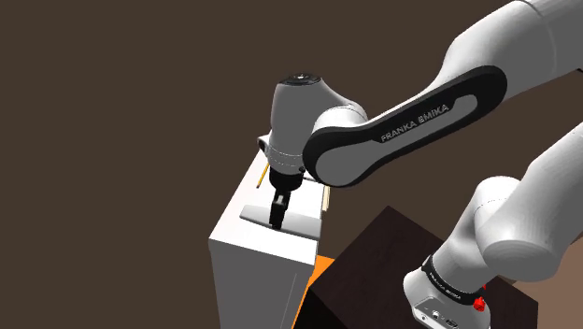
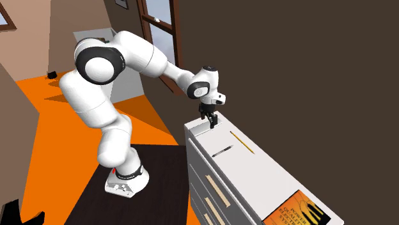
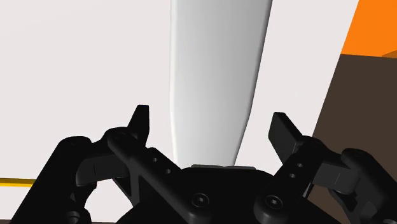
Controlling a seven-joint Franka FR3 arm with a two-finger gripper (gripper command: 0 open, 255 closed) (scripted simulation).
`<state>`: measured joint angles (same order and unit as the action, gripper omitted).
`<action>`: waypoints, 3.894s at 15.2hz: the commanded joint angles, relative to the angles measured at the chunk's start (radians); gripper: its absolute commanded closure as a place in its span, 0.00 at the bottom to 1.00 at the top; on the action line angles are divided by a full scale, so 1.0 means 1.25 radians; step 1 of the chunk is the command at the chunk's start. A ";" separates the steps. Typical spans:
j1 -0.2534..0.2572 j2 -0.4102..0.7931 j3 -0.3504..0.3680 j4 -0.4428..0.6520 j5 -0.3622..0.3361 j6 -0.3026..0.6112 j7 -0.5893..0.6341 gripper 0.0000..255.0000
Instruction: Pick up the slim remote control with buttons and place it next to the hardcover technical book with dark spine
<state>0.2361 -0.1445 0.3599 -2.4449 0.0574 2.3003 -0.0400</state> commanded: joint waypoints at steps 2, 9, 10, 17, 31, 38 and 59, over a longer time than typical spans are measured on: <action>-0.001 0.024 0.004 -0.013 -0.009 0.036 0.008 0.00; -0.001 0.037 0.005 -0.020 -0.014 0.055 0.012 0.00; -0.001 0.037 0.005 -0.020 -0.014 0.055 0.012 0.00; -0.001 0.037 0.005 -0.020 -0.014 0.055 0.012 1.00; 0.002 -0.031 -0.003 0.021 0.011 -0.051 -0.009 1.00; 0.004 -0.072 -0.011 0.063 0.021 -0.132 -0.019 1.00; -0.178 0.027 -0.255 0.167 -0.052 -0.142 -0.398 1.00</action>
<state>0.0261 -0.1211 0.0561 -2.2521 -0.0039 2.1281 -0.5105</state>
